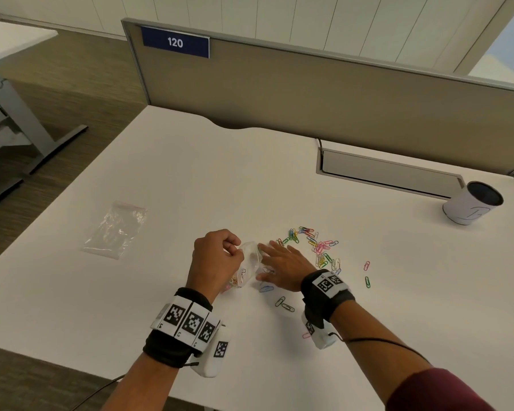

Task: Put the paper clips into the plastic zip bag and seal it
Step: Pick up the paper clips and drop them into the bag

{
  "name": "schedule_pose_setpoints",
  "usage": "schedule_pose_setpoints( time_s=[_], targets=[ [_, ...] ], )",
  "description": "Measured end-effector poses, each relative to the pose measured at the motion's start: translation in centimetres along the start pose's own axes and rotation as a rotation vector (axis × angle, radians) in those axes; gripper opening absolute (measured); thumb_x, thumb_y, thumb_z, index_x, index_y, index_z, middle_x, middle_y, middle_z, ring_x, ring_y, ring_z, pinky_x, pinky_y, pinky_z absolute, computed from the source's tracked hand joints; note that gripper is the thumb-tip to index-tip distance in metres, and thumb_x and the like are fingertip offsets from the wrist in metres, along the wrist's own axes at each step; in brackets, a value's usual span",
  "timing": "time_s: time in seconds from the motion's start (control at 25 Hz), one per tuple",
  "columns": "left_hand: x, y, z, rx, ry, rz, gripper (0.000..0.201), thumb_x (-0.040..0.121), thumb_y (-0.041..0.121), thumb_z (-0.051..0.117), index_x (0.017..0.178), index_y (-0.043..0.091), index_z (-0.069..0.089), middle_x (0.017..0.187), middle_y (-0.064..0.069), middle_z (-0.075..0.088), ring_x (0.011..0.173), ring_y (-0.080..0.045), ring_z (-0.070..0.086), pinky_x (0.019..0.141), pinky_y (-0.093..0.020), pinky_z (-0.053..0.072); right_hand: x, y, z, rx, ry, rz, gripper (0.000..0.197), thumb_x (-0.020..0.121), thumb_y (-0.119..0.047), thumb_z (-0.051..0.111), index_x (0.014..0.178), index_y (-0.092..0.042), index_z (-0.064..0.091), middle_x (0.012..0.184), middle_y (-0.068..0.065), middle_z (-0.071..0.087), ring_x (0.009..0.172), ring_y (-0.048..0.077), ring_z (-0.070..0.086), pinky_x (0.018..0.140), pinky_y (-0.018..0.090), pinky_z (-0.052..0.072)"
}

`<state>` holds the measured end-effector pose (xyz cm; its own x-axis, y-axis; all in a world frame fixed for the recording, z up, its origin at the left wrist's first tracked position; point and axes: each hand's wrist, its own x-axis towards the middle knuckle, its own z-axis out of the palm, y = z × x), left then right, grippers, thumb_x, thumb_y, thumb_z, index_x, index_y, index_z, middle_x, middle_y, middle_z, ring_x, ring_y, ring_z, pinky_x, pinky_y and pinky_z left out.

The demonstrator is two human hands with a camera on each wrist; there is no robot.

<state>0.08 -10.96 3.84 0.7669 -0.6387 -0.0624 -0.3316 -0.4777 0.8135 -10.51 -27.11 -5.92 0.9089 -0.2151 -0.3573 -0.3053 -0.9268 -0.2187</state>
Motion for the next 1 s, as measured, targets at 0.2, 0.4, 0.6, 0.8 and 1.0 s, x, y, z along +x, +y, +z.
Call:
schedule_pose_setpoints(
  time_s=[0.2,0.4,0.6,0.8,1.0],
  targets=[
    [-0.1,0.1,0.9,-0.055,-0.029,-0.015,0.007,0.079,0.006,0.069,0.085,0.008,0.069,0.075,-0.009,0.070,0.064,-0.024,0.071,0.067,-0.043,0.062,-1.9,1.5,0.5,0.016,-0.009,-0.002,0.079,0.070,-0.061,0.068,0.138,-0.033,0.039,0.153,-0.002,0.031,0.138,0.024,0.029,0.106,0.048,0.037],
    [-0.2,0.6,1.6,-0.112,-0.061,-0.056,0.009,0.082,0.005,0.069,0.090,0.006,0.065,0.078,-0.009,0.069,0.059,-0.022,0.072,0.063,-0.039,0.063,-3.5,2.5,0.8,0.140,0.172,0.066,0.035,0.082,-0.019,0.070,0.117,-0.020,0.064,0.125,0.006,0.057,0.112,0.027,0.049,0.083,0.041,0.051],
    [-0.2,1.0,1.9,-0.140,-0.071,-0.072,0.010,0.082,0.006,0.069,0.090,0.008,0.063,0.077,-0.006,0.069,0.053,-0.016,0.069,0.051,-0.031,0.061,-3.4,2.2,1.4,0.049,0.268,0.064,0.015,0.089,-0.009,0.059,0.102,-0.010,0.066,0.101,0.012,0.066,0.090,0.032,0.059,0.073,0.040,0.052],
    [-0.4,0.9,1.8,-0.136,-0.072,-0.072,0.009,0.082,0.006,0.069,0.088,0.009,0.062,0.075,-0.004,0.068,0.052,-0.014,0.069,0.047,-0.028,0.059,-3.6,2.0,0.9,0.155,0.375,0.175,0.017,0.089,-0.005,0.055,0.099,-0.009,0.068,0.092,0.012,0.071,0.084,0.031,0.065,0.072,0.034,0.051],
    [-0.4,0.7,2.0,-0.165,-0.067,-0.065,0.008,0.082,0.005,0.069,0.087,0.007,0.063,0.077,-0.009,0.069,0.058,-0.021,0.072,0.055,-0.040,0.062,-4.9,2.0,-0.6,0.821,0.578,0.424,0.009,0.079,-0.001,0.068,0.086,-0.006,0.073,0.079,0.011,0.074,0.067,0.018,0.065,0.065,0.008,0.049]
  ],
)
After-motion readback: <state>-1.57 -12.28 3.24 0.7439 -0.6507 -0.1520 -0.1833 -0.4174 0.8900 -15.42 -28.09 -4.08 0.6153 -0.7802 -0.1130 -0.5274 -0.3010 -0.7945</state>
